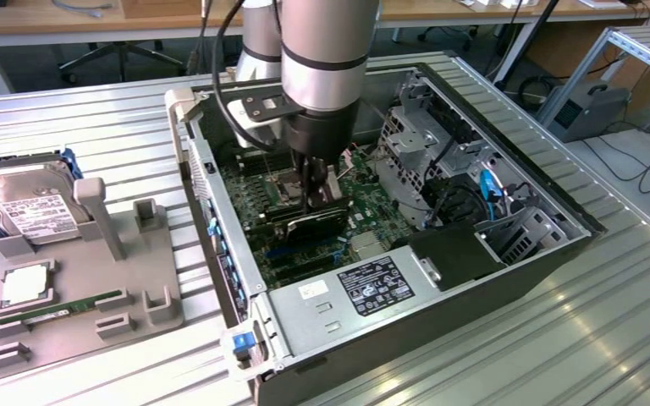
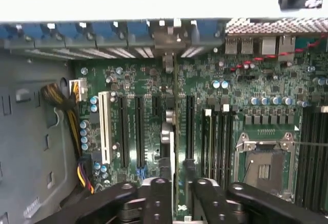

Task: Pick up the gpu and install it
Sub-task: 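Insert the gpu into the slot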

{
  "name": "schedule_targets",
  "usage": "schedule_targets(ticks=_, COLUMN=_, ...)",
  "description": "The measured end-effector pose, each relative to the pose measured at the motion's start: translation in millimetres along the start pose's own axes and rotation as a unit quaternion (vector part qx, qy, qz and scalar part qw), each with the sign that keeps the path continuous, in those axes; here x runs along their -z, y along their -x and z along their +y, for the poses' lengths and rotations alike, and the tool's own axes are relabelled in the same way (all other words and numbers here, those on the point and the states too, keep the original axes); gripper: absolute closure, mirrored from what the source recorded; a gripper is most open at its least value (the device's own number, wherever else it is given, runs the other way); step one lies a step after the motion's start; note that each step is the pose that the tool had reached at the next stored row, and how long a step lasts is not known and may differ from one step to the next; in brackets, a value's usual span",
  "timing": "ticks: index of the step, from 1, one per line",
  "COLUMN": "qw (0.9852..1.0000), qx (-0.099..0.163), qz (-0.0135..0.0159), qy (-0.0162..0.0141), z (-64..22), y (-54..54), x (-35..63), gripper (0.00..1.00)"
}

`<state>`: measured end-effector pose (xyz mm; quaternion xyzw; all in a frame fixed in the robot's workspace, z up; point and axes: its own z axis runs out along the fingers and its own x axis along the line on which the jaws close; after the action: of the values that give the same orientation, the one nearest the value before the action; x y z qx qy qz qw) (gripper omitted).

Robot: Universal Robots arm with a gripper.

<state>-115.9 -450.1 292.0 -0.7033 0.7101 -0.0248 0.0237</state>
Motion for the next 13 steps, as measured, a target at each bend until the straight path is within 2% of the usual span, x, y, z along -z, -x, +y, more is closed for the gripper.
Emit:
schedule_targets(ticks=1, qw=1.0000, qx=0.000, qz=-0.0005, qy=0.0025, z=-4.2, y=0.1, x=-0.3, gripper=0.80)
schedule_targets(ticks=3, qw=1.0000, qx=0.000, qz=-0.0012, qy=0.0069, z=-11.8, y=0.1, x=-0.8, gripper=0.89)
schedule_targets(ticks=7, qw=0.9999, qx=0.001, qz=-0.0021, qy=0.0124, z=-24.2, y=0.2, x=-1.7, gripper=0.89)
schedule_targets(ticks=13, qw=0.9999, qx=0.001, qz=-0.0021, qy=0.0129, z=-25.7, y=0.3, x=-1.8, gripper=0.89)
